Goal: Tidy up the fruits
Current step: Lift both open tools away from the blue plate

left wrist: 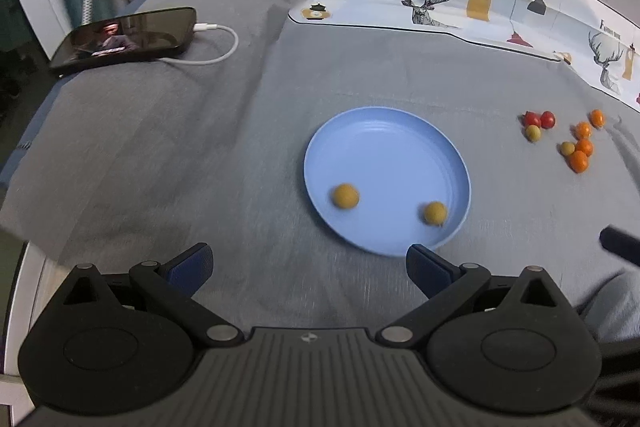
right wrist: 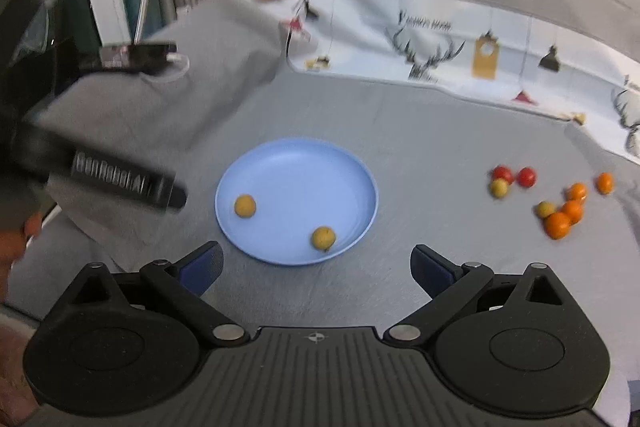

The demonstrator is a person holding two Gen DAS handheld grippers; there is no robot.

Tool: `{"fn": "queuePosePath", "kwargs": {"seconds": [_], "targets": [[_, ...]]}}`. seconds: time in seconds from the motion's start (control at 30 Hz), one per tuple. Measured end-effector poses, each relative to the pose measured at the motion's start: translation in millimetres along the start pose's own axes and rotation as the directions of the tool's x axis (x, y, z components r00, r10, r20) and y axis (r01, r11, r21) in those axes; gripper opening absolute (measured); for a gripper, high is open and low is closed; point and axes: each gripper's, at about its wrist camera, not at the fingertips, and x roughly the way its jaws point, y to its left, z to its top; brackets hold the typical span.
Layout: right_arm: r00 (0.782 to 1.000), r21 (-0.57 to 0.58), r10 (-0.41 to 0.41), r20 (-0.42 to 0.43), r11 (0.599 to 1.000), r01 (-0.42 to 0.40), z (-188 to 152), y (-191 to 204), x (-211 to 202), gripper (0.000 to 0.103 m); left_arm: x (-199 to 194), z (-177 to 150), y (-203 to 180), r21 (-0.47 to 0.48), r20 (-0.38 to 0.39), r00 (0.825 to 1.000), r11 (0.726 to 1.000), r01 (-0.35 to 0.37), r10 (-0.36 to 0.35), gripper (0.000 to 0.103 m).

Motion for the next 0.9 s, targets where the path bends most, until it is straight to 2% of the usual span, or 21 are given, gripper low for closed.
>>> {"fn": "queuePosePath", "kwargs": {"seconds": [0.37,0.9], "targets": [[0.993,-0.004,-0.036,0.109,0.999,0.036,-12,6,-51,0.100,-51,-25,-15,0.030,0.117,0.993,1.000,0.005,-0.008,0.103],[0.986,-0.009,-0.040,0.162,0.999,0.042,-19,13,-73,0.101,-73,-35,-13,0.028,0.161,0.987,1.000,0.007,-0.011,0.103]]}}
